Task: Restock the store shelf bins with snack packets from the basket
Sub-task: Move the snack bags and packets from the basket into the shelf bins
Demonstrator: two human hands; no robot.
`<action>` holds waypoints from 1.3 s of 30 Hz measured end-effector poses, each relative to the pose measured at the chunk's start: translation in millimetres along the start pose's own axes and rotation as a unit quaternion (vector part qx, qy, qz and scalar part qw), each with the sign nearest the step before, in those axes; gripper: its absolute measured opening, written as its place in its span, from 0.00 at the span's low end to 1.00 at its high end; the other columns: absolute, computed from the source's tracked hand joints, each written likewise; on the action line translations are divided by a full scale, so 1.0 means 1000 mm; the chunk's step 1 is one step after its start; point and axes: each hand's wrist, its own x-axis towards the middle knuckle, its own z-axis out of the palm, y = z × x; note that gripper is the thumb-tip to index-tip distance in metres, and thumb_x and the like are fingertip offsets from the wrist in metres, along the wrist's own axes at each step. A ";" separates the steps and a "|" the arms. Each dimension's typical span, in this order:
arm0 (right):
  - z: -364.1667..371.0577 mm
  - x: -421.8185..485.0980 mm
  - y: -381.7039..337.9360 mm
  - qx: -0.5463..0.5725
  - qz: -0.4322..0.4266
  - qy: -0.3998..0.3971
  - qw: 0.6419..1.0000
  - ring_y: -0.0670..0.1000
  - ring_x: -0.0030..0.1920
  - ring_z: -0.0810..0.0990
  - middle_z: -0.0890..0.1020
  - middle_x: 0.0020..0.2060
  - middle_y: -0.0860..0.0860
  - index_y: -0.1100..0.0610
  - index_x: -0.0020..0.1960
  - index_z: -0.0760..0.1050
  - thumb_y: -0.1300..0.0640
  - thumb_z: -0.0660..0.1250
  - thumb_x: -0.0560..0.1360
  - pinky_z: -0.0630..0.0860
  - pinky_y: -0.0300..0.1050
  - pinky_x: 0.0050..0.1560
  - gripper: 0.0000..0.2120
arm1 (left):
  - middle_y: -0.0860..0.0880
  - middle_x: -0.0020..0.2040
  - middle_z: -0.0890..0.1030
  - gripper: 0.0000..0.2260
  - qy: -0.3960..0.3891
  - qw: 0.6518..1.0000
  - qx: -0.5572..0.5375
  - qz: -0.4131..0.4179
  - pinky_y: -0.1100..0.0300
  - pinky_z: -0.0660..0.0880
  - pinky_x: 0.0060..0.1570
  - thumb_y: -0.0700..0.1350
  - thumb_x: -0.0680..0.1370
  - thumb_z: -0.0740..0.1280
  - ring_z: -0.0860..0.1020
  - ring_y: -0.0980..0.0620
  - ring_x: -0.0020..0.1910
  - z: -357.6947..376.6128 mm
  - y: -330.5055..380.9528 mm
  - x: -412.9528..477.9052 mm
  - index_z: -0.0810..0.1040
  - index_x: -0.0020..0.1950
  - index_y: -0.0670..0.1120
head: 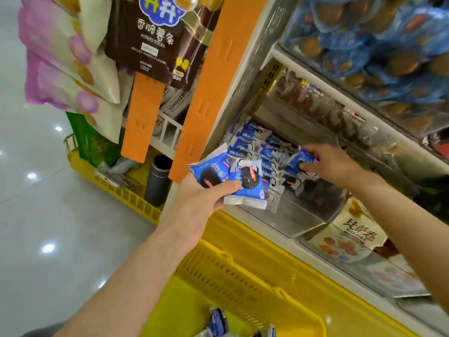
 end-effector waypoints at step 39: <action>-0.021 -0.100 -0.024 0.393 -0.013 -0.099 0.914 0.38 0.39 0.82 0.85 0.38 0.43 0.47 0.47 0.79 0.42 0.67 0.67 0.72 0.26 0.35 0.13 | 0.42 0.55 0.79 0.15 -0.173 0.980 -0.028 -0.091 0.51 0.81 0.41 0.42 0.69 0.69 0.80 0.45 0.51 0.032 -0.010 -0.015 0.74 0.55 0.47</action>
